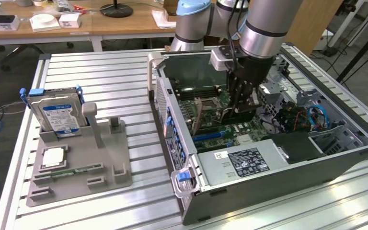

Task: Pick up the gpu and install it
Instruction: 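Insert the gpu into the slot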

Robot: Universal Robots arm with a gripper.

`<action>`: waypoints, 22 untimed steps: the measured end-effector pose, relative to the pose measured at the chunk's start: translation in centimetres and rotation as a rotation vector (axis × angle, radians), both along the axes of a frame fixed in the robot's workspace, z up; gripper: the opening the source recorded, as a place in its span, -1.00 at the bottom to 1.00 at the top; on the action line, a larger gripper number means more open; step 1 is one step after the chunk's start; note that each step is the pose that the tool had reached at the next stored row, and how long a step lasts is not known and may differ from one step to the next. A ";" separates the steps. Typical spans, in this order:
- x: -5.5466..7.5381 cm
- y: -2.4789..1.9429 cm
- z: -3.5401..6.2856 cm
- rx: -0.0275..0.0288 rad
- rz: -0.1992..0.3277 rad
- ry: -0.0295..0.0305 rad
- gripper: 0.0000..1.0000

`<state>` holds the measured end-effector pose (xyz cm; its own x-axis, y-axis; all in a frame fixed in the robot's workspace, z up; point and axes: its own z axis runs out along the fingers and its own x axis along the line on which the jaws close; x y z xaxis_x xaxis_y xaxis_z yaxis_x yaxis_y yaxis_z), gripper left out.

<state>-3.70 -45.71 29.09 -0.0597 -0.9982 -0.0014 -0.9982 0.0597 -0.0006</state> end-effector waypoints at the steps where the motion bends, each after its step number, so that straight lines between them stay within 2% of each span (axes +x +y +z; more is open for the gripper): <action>1: 0.0 -0.04 0.00 0.0000 0.000 0.0000 -0.47; 22: -0.9 -0.15 -0.54 -0.0001 0.000 0.0001 -0.47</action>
